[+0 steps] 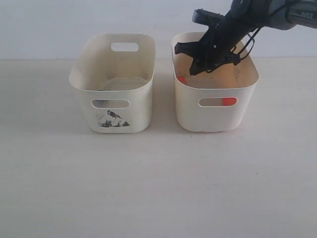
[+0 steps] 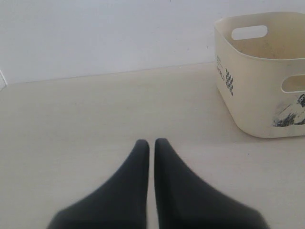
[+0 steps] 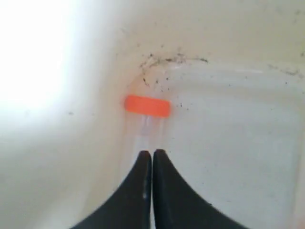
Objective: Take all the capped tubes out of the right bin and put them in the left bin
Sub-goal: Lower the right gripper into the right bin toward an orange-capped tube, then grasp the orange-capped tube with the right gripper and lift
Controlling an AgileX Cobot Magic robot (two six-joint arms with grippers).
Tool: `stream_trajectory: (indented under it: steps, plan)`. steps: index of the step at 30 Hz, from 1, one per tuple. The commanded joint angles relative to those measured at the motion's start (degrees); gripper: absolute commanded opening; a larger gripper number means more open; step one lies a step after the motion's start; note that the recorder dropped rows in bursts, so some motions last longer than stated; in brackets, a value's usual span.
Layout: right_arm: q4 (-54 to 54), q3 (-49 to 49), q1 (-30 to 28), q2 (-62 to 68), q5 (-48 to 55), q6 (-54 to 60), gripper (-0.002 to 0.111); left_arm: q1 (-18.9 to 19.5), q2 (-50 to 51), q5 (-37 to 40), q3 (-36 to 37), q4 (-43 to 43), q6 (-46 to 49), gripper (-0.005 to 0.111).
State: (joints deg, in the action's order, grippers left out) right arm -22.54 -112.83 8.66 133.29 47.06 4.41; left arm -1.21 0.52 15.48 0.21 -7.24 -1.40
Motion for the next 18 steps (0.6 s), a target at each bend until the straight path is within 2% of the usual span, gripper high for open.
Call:
stream_trajectory:
  steps: [1,3,6,8,9,15,18]
  plan:
    - [-2.6,0.15,-0.06,-1.2,-0.42,1.16,0.004,0.06,-0.1,-0.54,-0.21,0.64,-0.66,0.004]
    - [-4.07,0.15,-0.06,-0.67,0.11,3.09,0.016,0.06,-0.1,-0.54,-0.21,0.64,-0.66,0.004]
    - [-4.17,0.15,-0.06,0.35,1.05,3.23,0.05,0.06,-0.1,-0.54,-0.21,0.64,-0.66,0.004]
    - [-4.17,0.15,-0.06,1.24,1.15,2.97,0.067,0.06,-0.1,-0.54,-0.21,0.64,-0.66,0.004]
    - [-4.17,0.15,-0.06,1.58,1.2,2.67,0.069,0.06,-0.1,-0.54,-0.21,0.64,-0.66,0.004]
    - [-4.7,0.15,0.18,4.43,1.5,2.42,0.064,0.06,-0.1,-0.54,-0.21,0.64,-0.66,0.004]
    - [-5.51,0.15,1.2,5.11,0.41,2.65,0.073,0.06,-0.1,-0.54,-0.21,0.64,-0.66,0.004]
